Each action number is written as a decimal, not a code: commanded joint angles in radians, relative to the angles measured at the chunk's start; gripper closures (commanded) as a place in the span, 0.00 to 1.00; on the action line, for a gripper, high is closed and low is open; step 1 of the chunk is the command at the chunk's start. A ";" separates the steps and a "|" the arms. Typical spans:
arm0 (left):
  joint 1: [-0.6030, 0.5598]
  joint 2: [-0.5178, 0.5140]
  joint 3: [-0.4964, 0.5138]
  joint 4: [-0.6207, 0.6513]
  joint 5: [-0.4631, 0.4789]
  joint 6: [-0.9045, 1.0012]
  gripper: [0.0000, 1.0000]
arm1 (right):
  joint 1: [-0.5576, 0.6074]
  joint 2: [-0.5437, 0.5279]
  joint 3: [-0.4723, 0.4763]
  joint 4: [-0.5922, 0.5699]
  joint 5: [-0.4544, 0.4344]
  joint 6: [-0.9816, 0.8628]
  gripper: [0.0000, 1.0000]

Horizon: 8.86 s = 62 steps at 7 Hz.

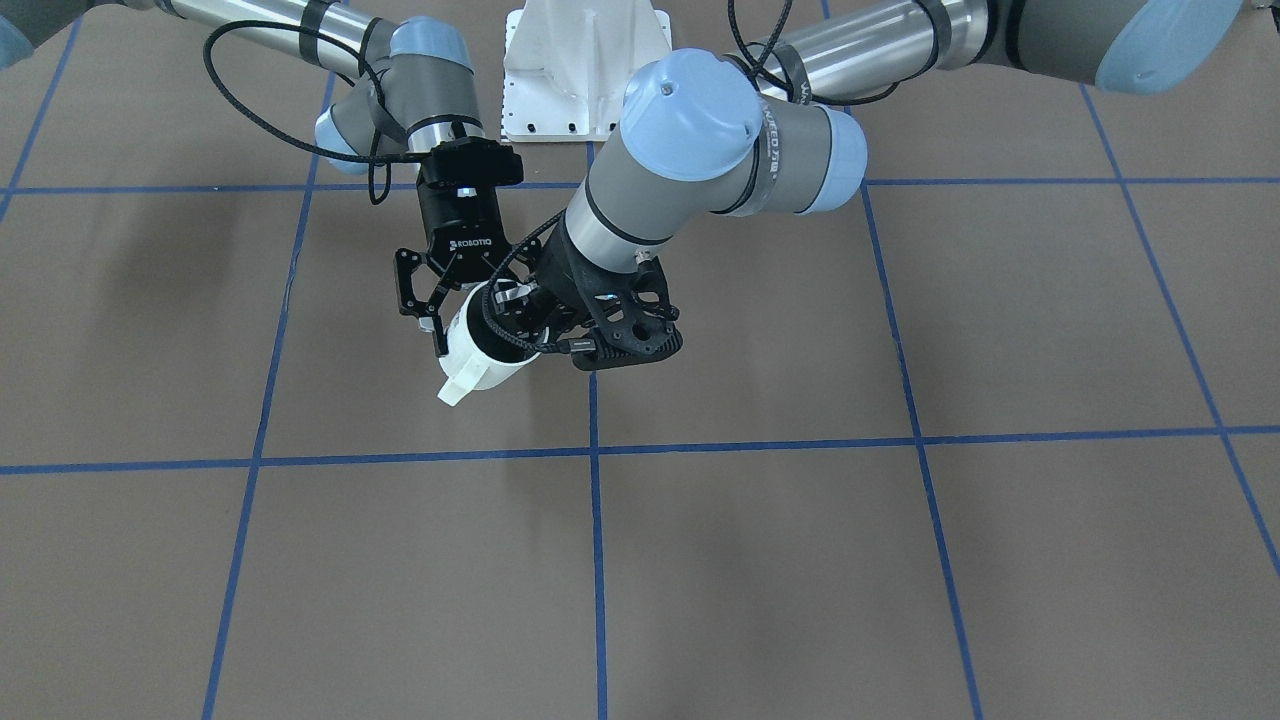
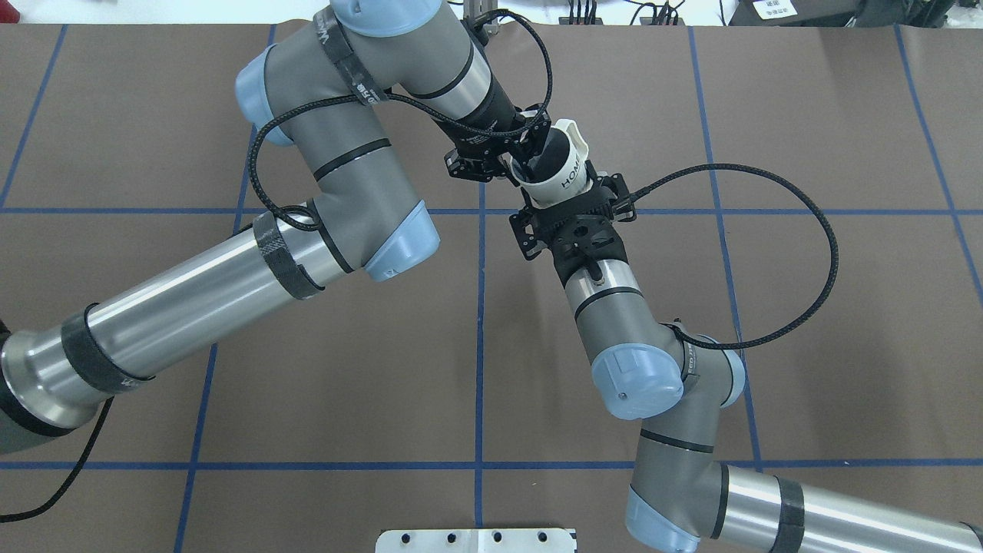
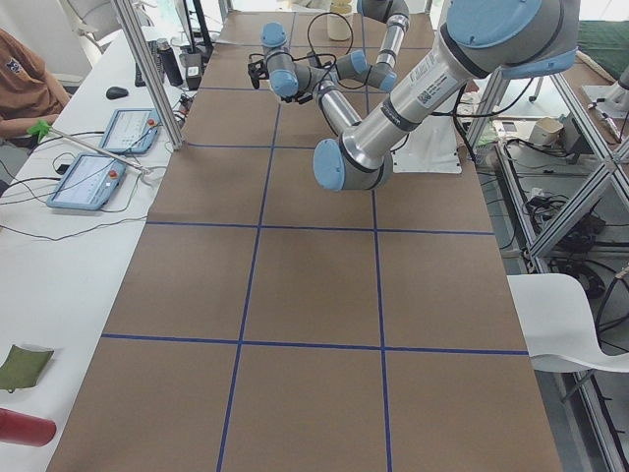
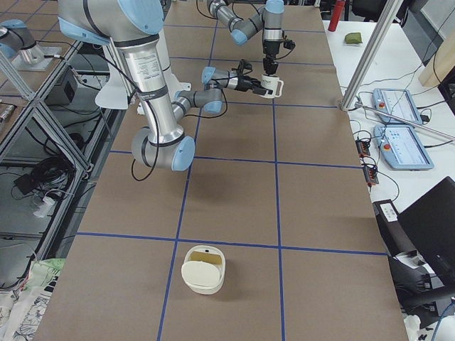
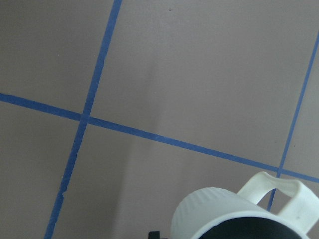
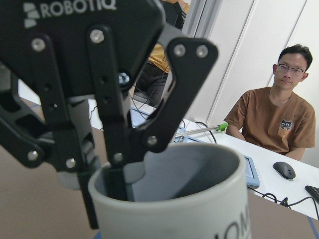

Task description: Left arm hands cup to right arm to dump lemon

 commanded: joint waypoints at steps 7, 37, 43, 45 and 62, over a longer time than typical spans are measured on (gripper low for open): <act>-0.174 -0.006 0.056 0.011 -0.084 0.007 1.00 | 0.004 -0.003 0.008 0.003 0.008 -0.003 0.00; -0.503 1.020 -0.523 0.226 0.000 1.151 0.00 | 0.955 -0.422 0.226 -0.836 1.634 -0.305 0.00; -0.742 0.943 -0.353 0.279 -0.076 1.571 0.00 | 1.183 -0.553 0.117 -0.839 1.662 -0.665 0.00; -0.746 0.969 -0.304 0.279 -0.060 1.564 0.00 | 1.220 -0.590 0.120 -0.839 1.675 -0.728 0.00; -0.834 0.986 -0.313 0.361 -0.150 1.571 0.00 | 1.236 -0.606 0.107 -0.839 1.686 -0.703 0.00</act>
